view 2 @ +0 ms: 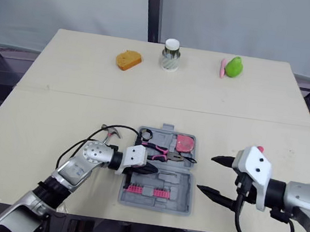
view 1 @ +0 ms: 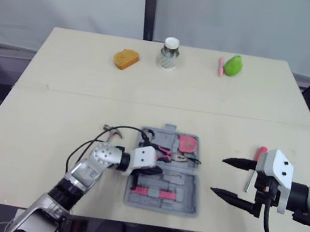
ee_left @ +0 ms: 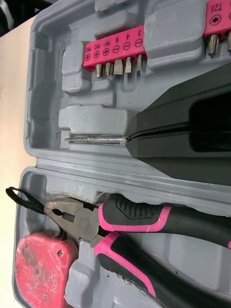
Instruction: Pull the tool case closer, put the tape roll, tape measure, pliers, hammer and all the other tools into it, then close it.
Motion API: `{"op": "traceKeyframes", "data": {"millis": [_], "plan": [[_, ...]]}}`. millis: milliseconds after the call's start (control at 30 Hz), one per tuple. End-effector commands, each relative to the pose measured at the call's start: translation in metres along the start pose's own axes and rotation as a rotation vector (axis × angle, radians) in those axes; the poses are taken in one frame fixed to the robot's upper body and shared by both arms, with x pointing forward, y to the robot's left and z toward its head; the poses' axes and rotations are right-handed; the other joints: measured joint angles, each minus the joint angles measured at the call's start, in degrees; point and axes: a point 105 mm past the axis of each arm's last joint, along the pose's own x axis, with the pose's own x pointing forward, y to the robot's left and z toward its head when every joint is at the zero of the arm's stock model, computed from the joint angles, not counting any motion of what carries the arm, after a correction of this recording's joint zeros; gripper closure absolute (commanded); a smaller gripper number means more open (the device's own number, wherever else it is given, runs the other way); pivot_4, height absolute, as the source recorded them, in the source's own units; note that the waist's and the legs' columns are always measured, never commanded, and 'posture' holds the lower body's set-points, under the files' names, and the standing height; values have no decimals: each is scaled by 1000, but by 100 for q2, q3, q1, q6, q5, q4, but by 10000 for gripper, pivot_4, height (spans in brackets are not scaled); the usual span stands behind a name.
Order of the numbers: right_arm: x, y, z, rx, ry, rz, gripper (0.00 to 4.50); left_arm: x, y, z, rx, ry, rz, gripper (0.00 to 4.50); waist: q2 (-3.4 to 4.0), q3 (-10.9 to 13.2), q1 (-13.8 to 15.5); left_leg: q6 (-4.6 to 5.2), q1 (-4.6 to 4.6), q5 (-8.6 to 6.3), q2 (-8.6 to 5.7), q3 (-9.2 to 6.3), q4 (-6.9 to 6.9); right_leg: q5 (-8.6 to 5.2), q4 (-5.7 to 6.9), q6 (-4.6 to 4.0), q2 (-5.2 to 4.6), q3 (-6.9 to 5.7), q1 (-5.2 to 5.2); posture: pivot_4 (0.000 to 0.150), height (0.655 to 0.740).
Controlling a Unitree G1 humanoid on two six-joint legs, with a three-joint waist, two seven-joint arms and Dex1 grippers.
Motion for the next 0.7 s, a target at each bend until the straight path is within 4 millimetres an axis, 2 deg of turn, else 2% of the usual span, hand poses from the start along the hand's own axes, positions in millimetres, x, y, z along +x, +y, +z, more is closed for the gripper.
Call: {"op": "traceKeyframes", "data": {"millis": [33,333,700], "plan": [[-4,-1,7,-52,0,-21,0,4,-13,-30,-46,121,-35,44870,0,-1,2,0,1,0,0,0,0,0,-1,0,0,0,2,1500,7400],[-3,-2,7,-55,2,-22,0,4,-10,-42,-58,188,-31,44870,1,-16,3,1,6,0,0,-1,0,0,-1,0,0,-1,6,1500,7400],[-3,-1,6,-56,9,-24,0,3,-20,-53,-48,252,-82,44870,0,-50,0,1,12,0,0,-2,0,0,-4,0,0,-1,15,1500,7400]]}}
